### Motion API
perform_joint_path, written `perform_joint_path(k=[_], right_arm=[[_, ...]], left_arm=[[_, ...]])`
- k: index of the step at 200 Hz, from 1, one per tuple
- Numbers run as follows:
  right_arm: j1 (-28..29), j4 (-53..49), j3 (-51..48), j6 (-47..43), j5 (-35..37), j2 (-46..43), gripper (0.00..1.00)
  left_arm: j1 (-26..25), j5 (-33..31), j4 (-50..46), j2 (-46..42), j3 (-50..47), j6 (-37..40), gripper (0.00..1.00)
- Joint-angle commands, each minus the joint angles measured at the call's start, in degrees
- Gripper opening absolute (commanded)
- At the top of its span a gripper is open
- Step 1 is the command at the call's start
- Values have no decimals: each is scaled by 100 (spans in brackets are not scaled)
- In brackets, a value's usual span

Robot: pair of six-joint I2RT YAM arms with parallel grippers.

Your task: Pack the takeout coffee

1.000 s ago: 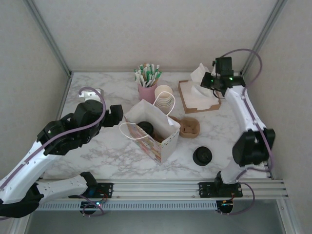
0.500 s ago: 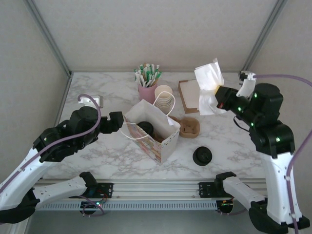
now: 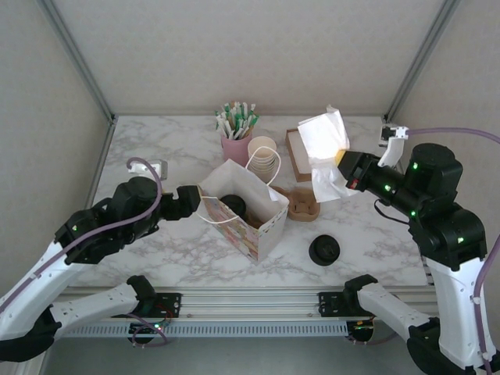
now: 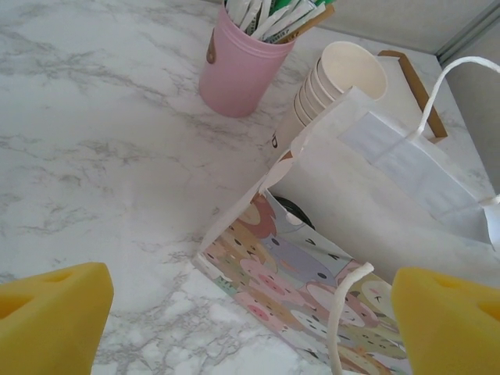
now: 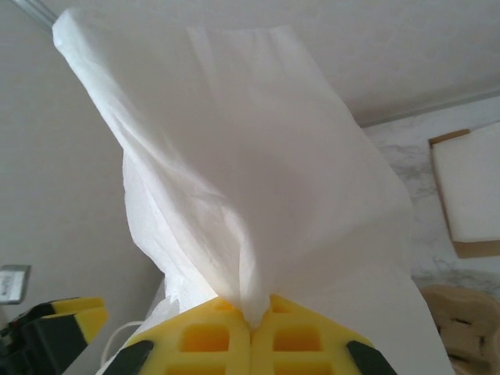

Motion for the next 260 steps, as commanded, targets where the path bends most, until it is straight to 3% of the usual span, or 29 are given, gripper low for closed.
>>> perform_joint_path(k=[1, 106, 160, 198, 260], right_arm=[[318, 221, 265, 77, -70, 216, 0], [3328, 241, 1529, -1398, 1867, 2148, 0], [3718, 398, 1457, -1018, 1469, 2943, 0], [3672, 601, 759, -629, 1881, 2913, 0], [3280, 1037, -201, -68, 932, 2875, 0]], left_arm=[[-32, 83, -266, -165, -2, -241, 92], [-32, -341, -1009, -975, -263, -902, 93], [-30, -370, -999, -899, -314, -919, 94], [-25, -317, -948, -871, -334, -901, 94], [-35, -144, -767, -765, -361, -909, 92]])
